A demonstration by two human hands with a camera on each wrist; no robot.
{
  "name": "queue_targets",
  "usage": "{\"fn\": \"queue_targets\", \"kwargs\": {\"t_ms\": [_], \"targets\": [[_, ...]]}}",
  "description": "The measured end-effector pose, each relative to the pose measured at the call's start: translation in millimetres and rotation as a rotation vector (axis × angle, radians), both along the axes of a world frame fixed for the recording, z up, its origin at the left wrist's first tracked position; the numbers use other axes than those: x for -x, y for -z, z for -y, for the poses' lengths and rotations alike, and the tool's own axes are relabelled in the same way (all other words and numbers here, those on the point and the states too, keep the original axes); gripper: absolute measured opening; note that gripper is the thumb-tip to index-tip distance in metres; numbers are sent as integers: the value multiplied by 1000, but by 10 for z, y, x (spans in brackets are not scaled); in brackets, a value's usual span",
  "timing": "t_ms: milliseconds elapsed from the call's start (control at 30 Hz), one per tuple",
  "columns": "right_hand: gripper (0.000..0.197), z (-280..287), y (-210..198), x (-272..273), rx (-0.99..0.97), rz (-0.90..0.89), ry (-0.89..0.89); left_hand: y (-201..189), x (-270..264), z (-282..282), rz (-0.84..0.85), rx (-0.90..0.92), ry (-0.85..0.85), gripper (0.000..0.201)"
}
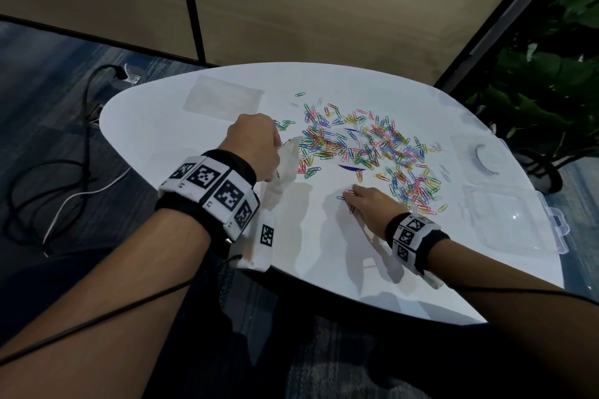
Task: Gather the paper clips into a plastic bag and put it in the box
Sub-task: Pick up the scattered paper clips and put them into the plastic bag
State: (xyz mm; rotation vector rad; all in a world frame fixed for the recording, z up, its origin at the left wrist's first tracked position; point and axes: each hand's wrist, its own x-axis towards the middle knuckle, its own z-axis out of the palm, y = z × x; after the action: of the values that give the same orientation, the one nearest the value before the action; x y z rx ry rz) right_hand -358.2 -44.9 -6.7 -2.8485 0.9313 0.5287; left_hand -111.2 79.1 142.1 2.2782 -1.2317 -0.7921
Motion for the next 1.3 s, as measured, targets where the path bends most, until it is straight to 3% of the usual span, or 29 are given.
{"fn": "queue_targets", "kwargs": {"t_ms": [133,200,400,500,567,667,767,867,1133,1200,1300], "targets": [[28,-26,17,-21,90,-13,-33,11,87,18,14,-14,33,20],[21,19,2,-58,83,24,49,23,132,30,21,-21,55,23],[2,290,-228,-65,-272,398,791,30,145,64,28,-25,66,25],[10,399,-394,-79,-521,587,1023,23,162,76,26,-26,79,26],[9,405,-572,-185,-698,782,1077,29,182,91,31,-34,98,27],[12,259,-864,-428,-958,1028,1036,53,216,105,23,-48,111,28],[14,-10,-1089,-694,-1137,1098,987,71,248,114,21,-42,108,27],[10,-233,-1077,-917,-1168,1105,966,73,268,109,15,-25,93,23],[23,-513,-846,-1122,-888,973,878,70,272,100,32,1,79,19],[19,-486,-840,-1138,-661,852,742,77,260,95,31,-3,80,20],[32,-493,-941,-1177,-391,660,486,81,242,89,47,-5,76,21]]}}
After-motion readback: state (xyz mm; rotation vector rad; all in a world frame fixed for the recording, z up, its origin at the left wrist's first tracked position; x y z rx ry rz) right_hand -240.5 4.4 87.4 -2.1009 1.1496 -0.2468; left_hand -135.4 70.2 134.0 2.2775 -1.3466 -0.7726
